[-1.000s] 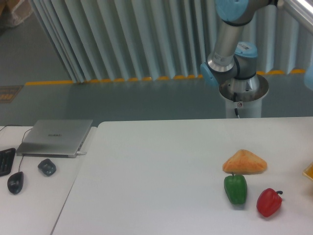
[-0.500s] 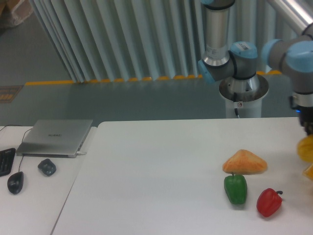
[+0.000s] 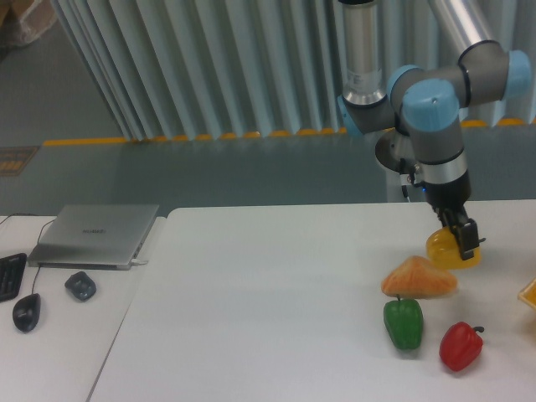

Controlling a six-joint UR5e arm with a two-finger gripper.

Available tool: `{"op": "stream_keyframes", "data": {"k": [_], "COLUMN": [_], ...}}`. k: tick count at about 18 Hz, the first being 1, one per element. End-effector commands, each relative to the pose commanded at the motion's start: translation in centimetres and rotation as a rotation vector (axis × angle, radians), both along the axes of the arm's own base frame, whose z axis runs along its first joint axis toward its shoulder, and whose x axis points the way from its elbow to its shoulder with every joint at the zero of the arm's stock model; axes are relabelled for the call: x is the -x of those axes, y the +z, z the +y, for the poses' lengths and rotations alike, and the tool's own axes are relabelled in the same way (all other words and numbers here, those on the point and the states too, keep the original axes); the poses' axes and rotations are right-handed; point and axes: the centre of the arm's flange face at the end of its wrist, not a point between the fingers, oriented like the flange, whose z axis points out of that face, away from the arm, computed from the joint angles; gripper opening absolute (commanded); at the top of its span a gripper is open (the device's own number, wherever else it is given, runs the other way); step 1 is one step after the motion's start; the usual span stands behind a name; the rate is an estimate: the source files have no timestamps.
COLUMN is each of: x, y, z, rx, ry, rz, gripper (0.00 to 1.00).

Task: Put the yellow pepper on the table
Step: 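Lower the held yellow pepper onto the table beside the green pepper, then open the gripper to release the yellow pepper and lift slightly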

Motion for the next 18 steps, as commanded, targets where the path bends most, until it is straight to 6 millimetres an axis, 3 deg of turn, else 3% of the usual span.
{"op": "stream_keyframes", "data": {"k": [3, 9, 12, 15, 17, 18], "x": [1.5, 4.1, 4.5, 4.5, 4.5, 4.5], "y": [-2.0, -3.8, -4.1, -4.0, -4.0, -3.9], "z": [0.2, 2.0, 2.5, 2.5, 2.5, 2.5], "rx": [0.018, 0.019, 0.006, 0.008, 0.008, 0.009], "ry": [0.024, 0.034, 0.035, 0.034, 0.032, 0.031], "rz": [-0.021, -0.022, -0.009, -0.005, -0.005, -0.003], "gripper": [0.33, 0.34, 0.37, 0.56, 0.78, 0.95]}}
